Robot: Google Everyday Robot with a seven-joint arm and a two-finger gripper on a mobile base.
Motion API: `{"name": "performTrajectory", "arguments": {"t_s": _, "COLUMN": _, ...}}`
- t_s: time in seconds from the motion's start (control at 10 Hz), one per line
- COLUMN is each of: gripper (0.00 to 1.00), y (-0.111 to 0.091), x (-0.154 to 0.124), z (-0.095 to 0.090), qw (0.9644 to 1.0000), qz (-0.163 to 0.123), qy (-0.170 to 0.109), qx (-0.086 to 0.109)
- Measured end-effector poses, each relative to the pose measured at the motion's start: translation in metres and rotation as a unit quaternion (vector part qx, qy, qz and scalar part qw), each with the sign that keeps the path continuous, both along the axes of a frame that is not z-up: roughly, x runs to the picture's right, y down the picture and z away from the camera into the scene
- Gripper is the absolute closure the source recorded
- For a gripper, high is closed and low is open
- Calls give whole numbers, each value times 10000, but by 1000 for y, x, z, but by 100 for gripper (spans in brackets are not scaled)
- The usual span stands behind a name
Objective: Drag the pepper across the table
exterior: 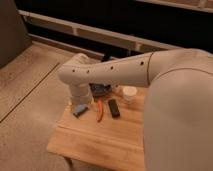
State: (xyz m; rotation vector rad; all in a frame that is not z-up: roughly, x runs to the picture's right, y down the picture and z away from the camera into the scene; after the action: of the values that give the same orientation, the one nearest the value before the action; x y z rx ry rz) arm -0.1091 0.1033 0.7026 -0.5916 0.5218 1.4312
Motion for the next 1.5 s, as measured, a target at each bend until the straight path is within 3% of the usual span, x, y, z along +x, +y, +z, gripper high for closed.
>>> {"name": "performTrajectory", "arguments": {"t_s": 1.3, "gripper": 35, "y": 0, "x": 0, "z": 0, "qw": 10000, "qz": 0, "qy": 0, "qx": 0}}
{"name": "performTrajectory", "arguments": {"t_s": 1.5, "gripper": 35, "y": -6, "x": -3, "z": 1, "qw": 10000, "qz": 34, "qy": -24, "qx": 87}}
